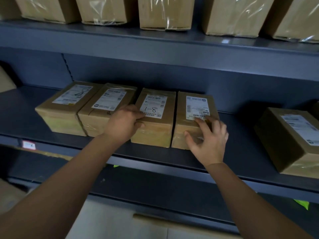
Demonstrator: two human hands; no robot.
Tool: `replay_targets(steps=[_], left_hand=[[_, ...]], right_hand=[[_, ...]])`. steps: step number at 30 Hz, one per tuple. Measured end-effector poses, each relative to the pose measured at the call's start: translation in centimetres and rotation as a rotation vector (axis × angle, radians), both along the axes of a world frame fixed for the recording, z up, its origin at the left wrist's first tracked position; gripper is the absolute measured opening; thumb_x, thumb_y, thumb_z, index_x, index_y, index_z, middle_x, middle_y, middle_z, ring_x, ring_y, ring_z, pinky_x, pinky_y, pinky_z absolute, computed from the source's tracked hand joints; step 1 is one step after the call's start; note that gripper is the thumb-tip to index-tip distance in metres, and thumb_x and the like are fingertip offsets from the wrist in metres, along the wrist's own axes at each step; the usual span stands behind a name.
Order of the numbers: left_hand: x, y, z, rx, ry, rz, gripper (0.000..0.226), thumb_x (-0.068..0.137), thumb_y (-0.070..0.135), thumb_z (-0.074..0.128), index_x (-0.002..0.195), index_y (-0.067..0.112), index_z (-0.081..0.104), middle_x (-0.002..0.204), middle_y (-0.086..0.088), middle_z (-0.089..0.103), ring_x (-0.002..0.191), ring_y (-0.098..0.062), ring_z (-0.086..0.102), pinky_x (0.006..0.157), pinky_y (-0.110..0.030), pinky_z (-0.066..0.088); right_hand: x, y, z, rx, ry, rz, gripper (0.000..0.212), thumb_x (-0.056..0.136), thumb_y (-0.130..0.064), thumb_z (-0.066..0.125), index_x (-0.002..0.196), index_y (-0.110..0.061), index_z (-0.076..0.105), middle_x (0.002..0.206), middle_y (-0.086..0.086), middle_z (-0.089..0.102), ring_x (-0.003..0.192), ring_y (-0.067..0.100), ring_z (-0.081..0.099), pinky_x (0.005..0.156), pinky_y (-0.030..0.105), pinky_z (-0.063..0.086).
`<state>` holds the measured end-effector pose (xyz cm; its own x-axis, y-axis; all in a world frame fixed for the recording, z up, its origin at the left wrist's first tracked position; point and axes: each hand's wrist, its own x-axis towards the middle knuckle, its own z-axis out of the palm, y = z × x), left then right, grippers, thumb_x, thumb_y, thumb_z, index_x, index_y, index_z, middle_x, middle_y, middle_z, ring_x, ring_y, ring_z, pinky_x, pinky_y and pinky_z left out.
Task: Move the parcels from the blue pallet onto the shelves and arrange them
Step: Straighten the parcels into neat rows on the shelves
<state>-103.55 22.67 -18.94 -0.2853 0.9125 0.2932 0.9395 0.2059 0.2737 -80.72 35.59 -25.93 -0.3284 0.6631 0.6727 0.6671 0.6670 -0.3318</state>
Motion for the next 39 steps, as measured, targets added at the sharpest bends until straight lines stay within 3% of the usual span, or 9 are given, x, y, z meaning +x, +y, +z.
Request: replay_targets(steps=[7, 11, 13, 19, 23, 28, 31, 34, 39], left_hand=[[-0.1, 0.2, -0.4, 0.031, -0.007, 0.002, 0.038, 0.089, 0.02, 0.066, 0.125, 0.01, 0.063, 0.125, -0.013, 0.059, 0.119, -0.03, 0.048, 0.098, -0.032, 0.037], [-0.3, 0.8, 0.1, -0.03, 0.007, 0.013, 0.041, 0.087, 0.024, 0.069, 0.126, 0.012, 0.063, 0.126, -0.01, 0.057, 0.117, -0.028, 0.05, 0.095, -0.035, 0.04], [-0.3, 1.2, 0.6, -0.069, 0.015, 0.035, 0.041, 0.085, 0.025, 0.071, 0.124, 0.015, 0.063, 0.125, -0.008, 0.056, 0.114, -0.027, 0.052, 0.094, -0.038, 0.043], [-0.2, 1.7, 1.9, -0.209, 0.053, 0.062, 0.038, 0.082, 0.029, 0.074, 0.118, 0.017, 0.066, 0.123, -0.008, 0.058, 0.109, -0.026, 0.053, 0.083, -0.034, 0.043], [1.4, 2.7, 4.2, -0.369, 0.007, 0.129, 0.056, 0.078, 0.06, 0.067, 0.113, 0.016, 0.069, 0.118, -0.006, 0.063, 0.102, -0.024, 0.057, 0.078, -0.032, 0.046], [10.6, 5.6, 5.6, -0.108, 0.036, -0.003, 0.051, 0.086, 0.054, 0.059, 0.11, 0.01, 0.069, 0.11, -0.011, 0.067, 0.099, -0.029, 0.06, 0.082, -0.037, 0.05], [18.2, 8.6, 5.7, -0.094, 0.003, -0.149, 0.056, 0.087, 0.052, 0.061, 0.126, 0.012, 0.061, 0.131, -0.012, 0.058, 0.12, -0.03, 0.052, 0.098, -0.036, 0.044], [25.6, 11.2, 5.4, -0.122, -0.057, -0.297, 0.072, 0.087, 0.053, 0.06, 0.147, 0.021, 0.036, 0.153, -0.009, 0.034, 0.139, -0.026, 0.033, 0.11, -0.033, 0.03], [34.0, 15.2, 2.5, -0.192, -0.085, -0.433, 0.088, 0.082, 0.061, 0.06, 0.153, 0.027, 0.02, 0.16, -0.004, 0.013, 0.142, -0.026, 0.025, 0.112, -0.037, 0.031]], right_hand=[[0.5, -0.5, 1.2, -0.037, -0.082, 0.006, 0.058, 0.078, -0.059, 0.053, 0.123, -0.023, 0.064, 0.118, 0.009, 0.058, 0.114, 0.032, 0.045, 0.091, 0.05, 0.04], [1.8, -0.8, 2.2, -0.084, -0.203, 0.012, 0.077, 0.082, -0.054, 0.06, 0.147, -0.021, 0.035, 0.138, 0.007, 0.049, 0.132, 0.03, 0.036, 0.107, 0.05, 0.029], [3.0, -0.9, 2.5, -0.089, -0.236, -0.053, 0.083, 0.083, -0.051, 0.062, 0.15, -0.016, 0.027, 0.148, 0.009, 0.039, 0.139, 0.028, 0.028, 0.113, 0.047, 0.023], [7.7, -0.9, 2.5, -0.009, -0.241, -0.23, 0.072, 0.082, -0.04, 0.068, 0.141, -0.007, 0.043, 0.141, 0.016, 0.047, 0.133, 0.034, 0.039, 0.105, 0.049, 0.034], [11.6, -0.2, 2.6, -0.002, -0.207, -0.321, 0.065, 0.081, -0.037, 0.07, 0.135, -0.006, 0.05, 0.134, 0.017, 0.052, 0.129, 0.037, 0.042, 0.1, 0.049, 0.037], [17.5, 1.1, 4.5, -0.03, -0.228, -0.375, 0.059, 0.082, -0.035, 0.069, 0.132, -0.008, 0.053, 0.13, 0.019, 0.052, 0.123, 0.039, 0.043, 0.098, 0.05, 0.037], [21.9, 2.9, 6.6, 0.012, -0.214, -0.445, 0.055, 0.081, -0.038, 0.065, 0.128, -0.011, 0.057, 0.13, 0.019, 0.053, 0.124, 0.039, 0.044, 0.097, 0.049, 0.037], [27.0, 4.5, 8.2, -0.031, -0.194, -0.573, 0.062, 0.079, -0.048, 0.056, 0.129, -0.011, 0.056, 0.131, 0.018, 0.052, 0.124, 0.039, 0.042, 0.1, 0.05, 0.034], [34.8, 7.3, 8.0, -0.32, -0.229, -0.713, 0.077, 0.08, -0.057, 0.059, 0.143, -0.019, 0.038, 0.156, 0.014, 0.023, 0.146, 0.031, 0.012, 0.114, 0.052, 0.012]])
